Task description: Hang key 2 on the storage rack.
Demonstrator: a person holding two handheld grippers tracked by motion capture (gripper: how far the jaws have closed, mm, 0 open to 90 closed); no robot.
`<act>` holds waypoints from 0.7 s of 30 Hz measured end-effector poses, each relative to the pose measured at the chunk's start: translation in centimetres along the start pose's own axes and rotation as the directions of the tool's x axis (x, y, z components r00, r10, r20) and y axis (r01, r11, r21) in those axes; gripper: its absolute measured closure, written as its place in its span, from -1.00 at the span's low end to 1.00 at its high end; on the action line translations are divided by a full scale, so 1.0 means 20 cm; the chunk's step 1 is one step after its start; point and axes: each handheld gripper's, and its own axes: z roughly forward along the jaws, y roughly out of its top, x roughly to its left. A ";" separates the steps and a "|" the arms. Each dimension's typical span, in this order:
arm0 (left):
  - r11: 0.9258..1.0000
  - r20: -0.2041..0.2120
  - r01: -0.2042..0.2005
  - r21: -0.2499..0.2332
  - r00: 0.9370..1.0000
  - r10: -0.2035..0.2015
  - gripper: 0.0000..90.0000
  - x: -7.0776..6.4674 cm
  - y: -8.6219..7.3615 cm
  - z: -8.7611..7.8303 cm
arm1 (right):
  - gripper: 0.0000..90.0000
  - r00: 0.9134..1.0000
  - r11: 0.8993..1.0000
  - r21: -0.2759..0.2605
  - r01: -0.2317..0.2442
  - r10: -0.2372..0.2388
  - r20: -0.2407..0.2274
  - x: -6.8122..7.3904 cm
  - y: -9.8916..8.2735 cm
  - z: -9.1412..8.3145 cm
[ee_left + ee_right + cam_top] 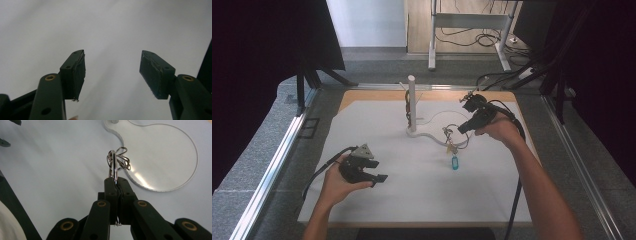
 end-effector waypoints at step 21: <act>1.000 0.005 0.020 -0.013 1.000 -0.020 -0.15 0.01 -0.01 -0.02 | 0.95 1.000 0.999 -0.044 -0.009 0.010 0.008 -0.02 0.14 -0.06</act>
